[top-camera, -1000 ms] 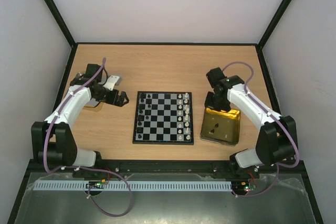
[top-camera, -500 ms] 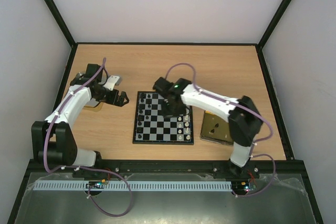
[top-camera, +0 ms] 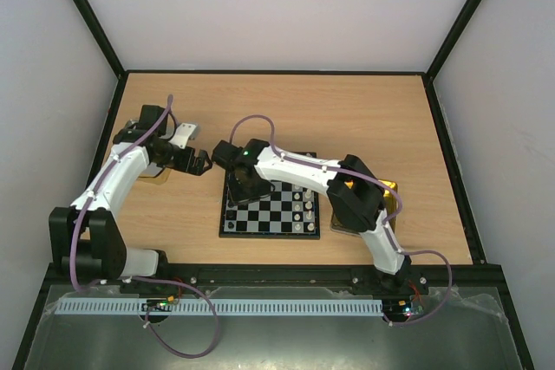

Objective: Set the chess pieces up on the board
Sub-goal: Place the chess piece on the chessboard.

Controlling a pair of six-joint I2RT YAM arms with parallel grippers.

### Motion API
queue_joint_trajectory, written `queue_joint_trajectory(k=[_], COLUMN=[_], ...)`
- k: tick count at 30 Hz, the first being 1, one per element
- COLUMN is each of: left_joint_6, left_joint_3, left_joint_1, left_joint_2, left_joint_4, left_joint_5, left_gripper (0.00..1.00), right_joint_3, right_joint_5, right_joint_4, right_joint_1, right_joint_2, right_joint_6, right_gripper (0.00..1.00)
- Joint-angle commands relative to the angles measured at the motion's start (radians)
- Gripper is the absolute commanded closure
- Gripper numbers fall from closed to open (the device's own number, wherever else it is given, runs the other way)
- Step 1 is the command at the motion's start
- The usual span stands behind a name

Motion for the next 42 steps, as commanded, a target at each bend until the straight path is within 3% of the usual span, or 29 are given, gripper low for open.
queue_joint_trajectory(k=[1, 12, 21, 31, 36, 42], left_joint_6=[-0.007, -0.007, -0.008, -0.008, -0.007, -0.008], left_joint_3=[-0.011, -0.013, -0.014, -0.016, -0.016, -0.015], left_joint_1=[0.005, 0.005, 0.005, 0.005, 0.005, 0.005], left_joint_2=[-0.024, -0.025, -0.023, -0.026, -0.026, -0.022], left_joint_4=[-0.006, -0.003, -0.002, 0.0, 0.0, -0.001], left_joint_5=[0.0, 0.0, 0.002, -0.003, -0.004, -0.002], left_gripper=[0.01, 0.01, 0.01, 0.01, 0.01, 0.01], right_joint_3=[0.063, 0.071, 0.075, 0.082, -0.067, -0.431], right_joint_5=[-0.008, -0.026, -0.029, 0.028, 0.096, 0.158], right_joint_4=[-0.029, -0.028, -0.027, -0.049, -0.04, -0.006], right_joint_1=[0.002, 0.002, 0.002, -0.019, -0.123, -0.381], right_joint_2=[0.043, 0.073, 0.077, 0.025, -0.149, -0.473], right_joint_6=[-0.022, -0.035, -0.045, -0.029, 0.013, 0.061], right_gripper=[0.98, 0.95, 0.81, 0.8, 0.8, 0.79])
